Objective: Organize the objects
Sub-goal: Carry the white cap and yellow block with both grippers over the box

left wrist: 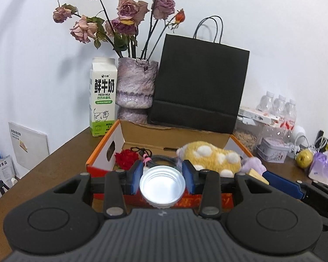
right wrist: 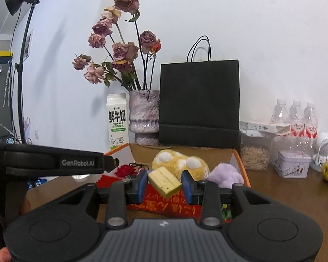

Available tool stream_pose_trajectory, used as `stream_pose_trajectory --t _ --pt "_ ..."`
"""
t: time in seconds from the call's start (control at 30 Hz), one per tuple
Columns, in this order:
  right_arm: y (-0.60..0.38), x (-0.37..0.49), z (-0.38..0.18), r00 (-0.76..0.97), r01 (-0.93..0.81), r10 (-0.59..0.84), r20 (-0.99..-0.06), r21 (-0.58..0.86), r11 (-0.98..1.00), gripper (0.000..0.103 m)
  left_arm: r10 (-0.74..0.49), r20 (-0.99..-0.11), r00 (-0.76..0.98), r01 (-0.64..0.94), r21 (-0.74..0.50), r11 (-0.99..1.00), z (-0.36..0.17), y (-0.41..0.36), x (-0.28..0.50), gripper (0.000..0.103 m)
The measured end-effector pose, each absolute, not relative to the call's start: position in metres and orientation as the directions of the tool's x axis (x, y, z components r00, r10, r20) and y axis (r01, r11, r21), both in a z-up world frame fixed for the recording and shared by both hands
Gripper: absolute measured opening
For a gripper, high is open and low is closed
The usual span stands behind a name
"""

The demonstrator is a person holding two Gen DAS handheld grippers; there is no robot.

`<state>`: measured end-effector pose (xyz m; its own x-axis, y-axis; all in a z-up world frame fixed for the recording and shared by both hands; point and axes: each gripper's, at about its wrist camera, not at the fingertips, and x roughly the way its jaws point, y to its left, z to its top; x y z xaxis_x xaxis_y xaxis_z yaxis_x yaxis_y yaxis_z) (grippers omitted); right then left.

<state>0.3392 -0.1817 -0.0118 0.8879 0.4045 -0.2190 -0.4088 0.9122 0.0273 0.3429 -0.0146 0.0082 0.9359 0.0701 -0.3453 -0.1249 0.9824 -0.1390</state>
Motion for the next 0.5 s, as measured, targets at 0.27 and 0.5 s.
stream_pose_trajectory --t 0.27,0.5 --pt "-0.177 0.367 -0.006 0.897 -0.408 0.403 -0.180 0.013 0.913 0.032 0.068 -0.344 0.937 -0.129 -0.160 0.979 0.009 -0.007 0.373 0.040" --pt "-0.180 0.391 0.000 0.904 -0.402 0.400 -0.154 0.016 0.915 0.032 0.062 -0.328 0.943 -0.123 -0.169 0.978 0.013 -0.004 0.396 0.040"
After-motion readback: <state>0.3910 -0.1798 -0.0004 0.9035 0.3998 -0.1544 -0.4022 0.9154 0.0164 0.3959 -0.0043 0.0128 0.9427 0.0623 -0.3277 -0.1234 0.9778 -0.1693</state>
